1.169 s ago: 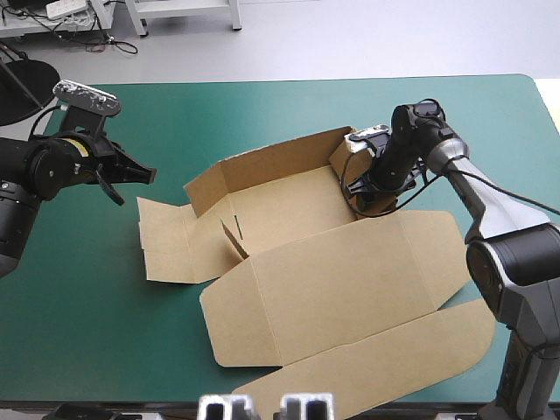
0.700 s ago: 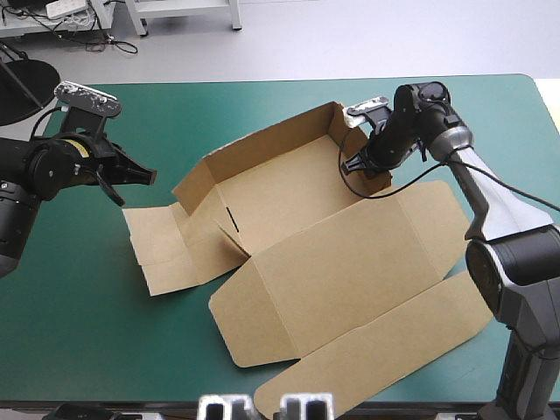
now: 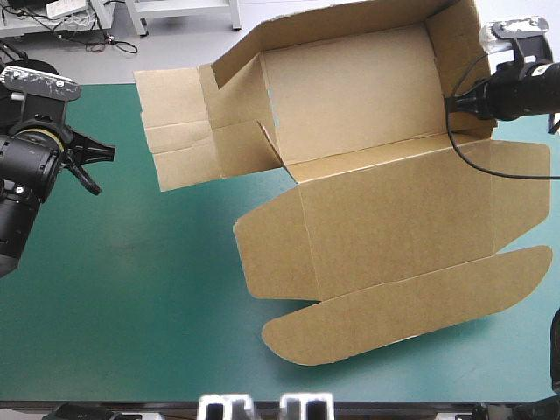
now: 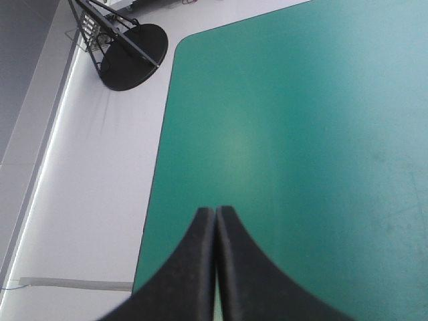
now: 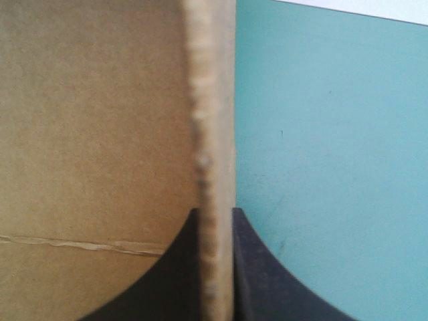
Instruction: Fold the box
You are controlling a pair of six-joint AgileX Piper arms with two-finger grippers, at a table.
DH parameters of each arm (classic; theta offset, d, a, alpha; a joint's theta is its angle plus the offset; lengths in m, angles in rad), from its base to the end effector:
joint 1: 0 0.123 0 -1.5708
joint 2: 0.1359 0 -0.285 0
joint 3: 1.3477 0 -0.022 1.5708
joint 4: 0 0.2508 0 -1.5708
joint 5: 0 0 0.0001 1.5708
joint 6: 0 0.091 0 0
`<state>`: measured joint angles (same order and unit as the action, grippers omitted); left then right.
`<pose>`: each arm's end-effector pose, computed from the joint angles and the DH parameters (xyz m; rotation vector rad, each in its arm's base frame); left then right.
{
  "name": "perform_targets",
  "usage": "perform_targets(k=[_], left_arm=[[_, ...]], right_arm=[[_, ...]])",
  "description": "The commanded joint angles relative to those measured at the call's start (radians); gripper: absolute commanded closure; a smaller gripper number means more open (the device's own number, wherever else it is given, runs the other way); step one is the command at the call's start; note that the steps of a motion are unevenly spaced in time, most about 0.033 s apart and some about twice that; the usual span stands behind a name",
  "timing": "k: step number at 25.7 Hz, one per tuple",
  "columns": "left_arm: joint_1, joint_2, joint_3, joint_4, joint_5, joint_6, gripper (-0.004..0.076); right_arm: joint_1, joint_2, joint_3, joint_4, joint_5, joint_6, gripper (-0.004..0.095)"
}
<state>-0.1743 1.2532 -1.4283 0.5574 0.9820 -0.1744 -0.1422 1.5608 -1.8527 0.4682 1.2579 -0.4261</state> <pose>0.2536 -0.0040 0.4406 0.1110 2.1770 0.4934 0.3175 -0.0060 0.4575 -0.3497 2.3086 0.3319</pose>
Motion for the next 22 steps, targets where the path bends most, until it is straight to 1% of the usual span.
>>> perform_targets(k=[1, 5, 10, 11, 15, 18, 22], left_arm=[[0.002, -0.013, -0.033, 0.051, -0.06, -0.031, 0.0734], [0.002, 0.034, -0.032, -0.009, -0.061, -0.031, 0.0734], [0.002, 0.098, -0.032, -0.22, -0.097, 0.001, 0.0734], [0.002, 0.108, -0.032, -0.36, -0.13, 0.054, 0.0734], [0.002, 0.121, -0.032, -0.658, -0.186, 0.237, 0.0734], [0.002, 0.123, -0.032, -0.887, -0.189, 0.425, 0.0734], [0.002, 0.123, -0.032, -1.187, -0.147, 0.661, 0.0734]], right_arm=[[-0.024, -0.057, -0.034, 0.121, -0.006, -0.013, 0.0928], [-0.024, -0.057, -0.034, 0.193, -0.006, -0.041, 0.0929], [-0.024, -0.057, -0.034, 0.195, -0.006, -0.052, 0.0928], [-0.024, -0.057, -0.034, 0.195, -0.006, -0.059, 0.0928], [-0.024, -0.057, -0.034, 0.184, -0.006, -0.062, 0.0928], [-0.024, -0.055, -0.034, 0.177, -0.006, -0.062, 0.0928], [-0.024, -0.05, -0.034, 0.177, -0.006, -0.057, 0.0928]])
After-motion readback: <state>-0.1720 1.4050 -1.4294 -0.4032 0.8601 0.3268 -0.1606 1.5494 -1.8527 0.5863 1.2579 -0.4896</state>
